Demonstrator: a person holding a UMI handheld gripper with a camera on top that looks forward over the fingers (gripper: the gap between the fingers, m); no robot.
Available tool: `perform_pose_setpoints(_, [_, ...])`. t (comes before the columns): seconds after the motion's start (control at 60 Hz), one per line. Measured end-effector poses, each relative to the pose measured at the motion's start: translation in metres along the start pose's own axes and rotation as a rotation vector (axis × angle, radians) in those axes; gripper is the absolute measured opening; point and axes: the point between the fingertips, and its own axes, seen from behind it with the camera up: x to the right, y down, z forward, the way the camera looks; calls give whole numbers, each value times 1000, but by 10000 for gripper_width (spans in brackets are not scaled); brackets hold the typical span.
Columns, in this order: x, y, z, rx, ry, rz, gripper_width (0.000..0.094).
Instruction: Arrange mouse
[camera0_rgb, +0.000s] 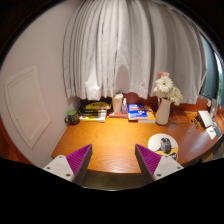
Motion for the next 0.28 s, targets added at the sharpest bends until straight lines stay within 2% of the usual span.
perform_pose_setpoints(0.283, [-25,-34,-19,60,-13,-12,865])
